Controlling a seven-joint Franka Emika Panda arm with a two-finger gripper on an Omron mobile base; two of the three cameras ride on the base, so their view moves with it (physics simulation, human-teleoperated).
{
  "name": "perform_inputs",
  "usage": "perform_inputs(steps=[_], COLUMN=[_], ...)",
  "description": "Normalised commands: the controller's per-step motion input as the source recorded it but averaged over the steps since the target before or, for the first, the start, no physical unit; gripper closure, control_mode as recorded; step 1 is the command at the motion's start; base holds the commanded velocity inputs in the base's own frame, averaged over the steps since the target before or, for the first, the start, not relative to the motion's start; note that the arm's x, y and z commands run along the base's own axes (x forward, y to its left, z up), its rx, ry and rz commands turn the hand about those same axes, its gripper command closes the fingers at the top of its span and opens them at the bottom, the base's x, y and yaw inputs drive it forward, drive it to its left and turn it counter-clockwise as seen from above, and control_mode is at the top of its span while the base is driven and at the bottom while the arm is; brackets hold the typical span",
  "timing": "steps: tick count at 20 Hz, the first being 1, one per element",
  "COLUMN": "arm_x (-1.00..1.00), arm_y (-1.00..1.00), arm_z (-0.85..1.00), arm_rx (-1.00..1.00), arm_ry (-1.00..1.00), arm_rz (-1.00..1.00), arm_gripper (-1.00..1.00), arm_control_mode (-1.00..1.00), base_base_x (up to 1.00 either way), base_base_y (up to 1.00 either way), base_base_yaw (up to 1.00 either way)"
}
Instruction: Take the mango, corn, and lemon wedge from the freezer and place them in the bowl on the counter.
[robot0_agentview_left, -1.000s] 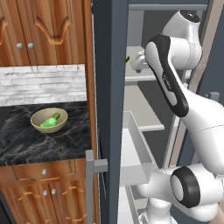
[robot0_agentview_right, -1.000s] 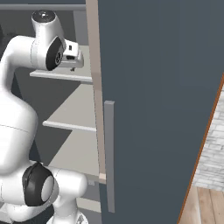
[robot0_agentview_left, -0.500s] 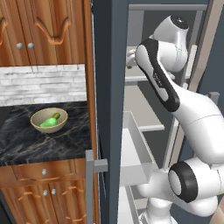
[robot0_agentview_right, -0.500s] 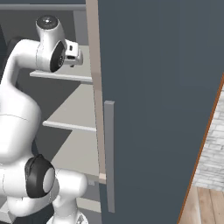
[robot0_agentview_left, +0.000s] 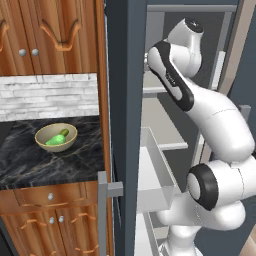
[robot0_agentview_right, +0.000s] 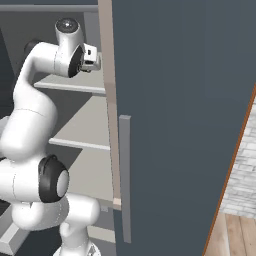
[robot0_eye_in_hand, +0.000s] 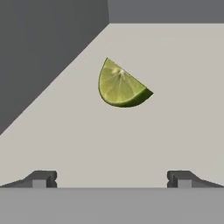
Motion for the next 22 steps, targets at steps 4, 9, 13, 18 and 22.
perform_inputs(steps=[4, 9, 13, 18, 22], arm_x=[0.34, 0.27, 0.26, 0.14, 0.15], arm_y=[0.03, 0.06, 0.0, 0.0, 0.01], arm_z=[0.0, 0.0, -0.07, -0.27, -0.25], arm_rx=[0.0, 0.0, 0.0, 0.0, 0.0], arm_ry=[0.09, 0.08, 0.02, 0.0, -0.01], arm_rz=[0.0, 0.0, 0.0, 0.01, 0.03], arm_gripper=[-1.0, -1.0, -1.0, -1.0, -1.0], arm_control_mode=[-1.0, -1.0, -1.0, -1.0, -1.0], base_base_x=[0.0, 0.0, 0.0, 0.0, 0.0], base_base_y=[0.0, 0.0, 0.0, 0.0, 0.0], base_base_yaw=[0.0, 0.0, 0.0, 0.0, 0.0])
